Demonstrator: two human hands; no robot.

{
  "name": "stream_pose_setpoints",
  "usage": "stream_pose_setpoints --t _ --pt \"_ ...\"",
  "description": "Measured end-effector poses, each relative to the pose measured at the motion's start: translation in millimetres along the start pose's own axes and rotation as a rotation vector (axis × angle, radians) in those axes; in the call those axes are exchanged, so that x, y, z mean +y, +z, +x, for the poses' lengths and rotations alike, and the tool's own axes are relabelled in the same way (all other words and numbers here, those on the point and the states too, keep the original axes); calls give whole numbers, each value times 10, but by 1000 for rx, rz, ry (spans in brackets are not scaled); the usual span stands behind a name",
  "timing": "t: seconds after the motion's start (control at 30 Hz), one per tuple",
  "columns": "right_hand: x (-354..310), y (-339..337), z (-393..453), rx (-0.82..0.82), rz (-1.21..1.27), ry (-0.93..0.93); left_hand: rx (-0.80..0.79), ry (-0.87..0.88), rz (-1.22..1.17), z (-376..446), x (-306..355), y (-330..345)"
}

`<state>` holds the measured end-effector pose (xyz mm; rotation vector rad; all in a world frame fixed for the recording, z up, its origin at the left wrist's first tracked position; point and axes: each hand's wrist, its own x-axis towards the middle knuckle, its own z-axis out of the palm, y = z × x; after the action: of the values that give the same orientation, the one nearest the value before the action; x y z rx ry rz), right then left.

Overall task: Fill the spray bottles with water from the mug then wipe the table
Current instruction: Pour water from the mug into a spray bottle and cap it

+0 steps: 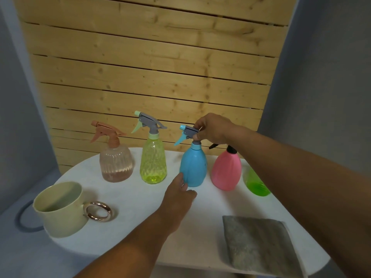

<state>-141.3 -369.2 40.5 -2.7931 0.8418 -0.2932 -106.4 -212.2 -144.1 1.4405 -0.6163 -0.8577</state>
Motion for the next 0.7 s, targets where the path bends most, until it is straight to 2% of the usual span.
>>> stream_pose_setpoints --t 0.43,0.6,0.7 --pt "-45 65 25 53 -19 16 33 -1 22 -54 63 -20" --pt "-34 13 18 1 -35 3 43 -5 29 -56 61 -5" --pt "20 -200 -35 -81 -141 25 33 -6 32 -45 37 -17"
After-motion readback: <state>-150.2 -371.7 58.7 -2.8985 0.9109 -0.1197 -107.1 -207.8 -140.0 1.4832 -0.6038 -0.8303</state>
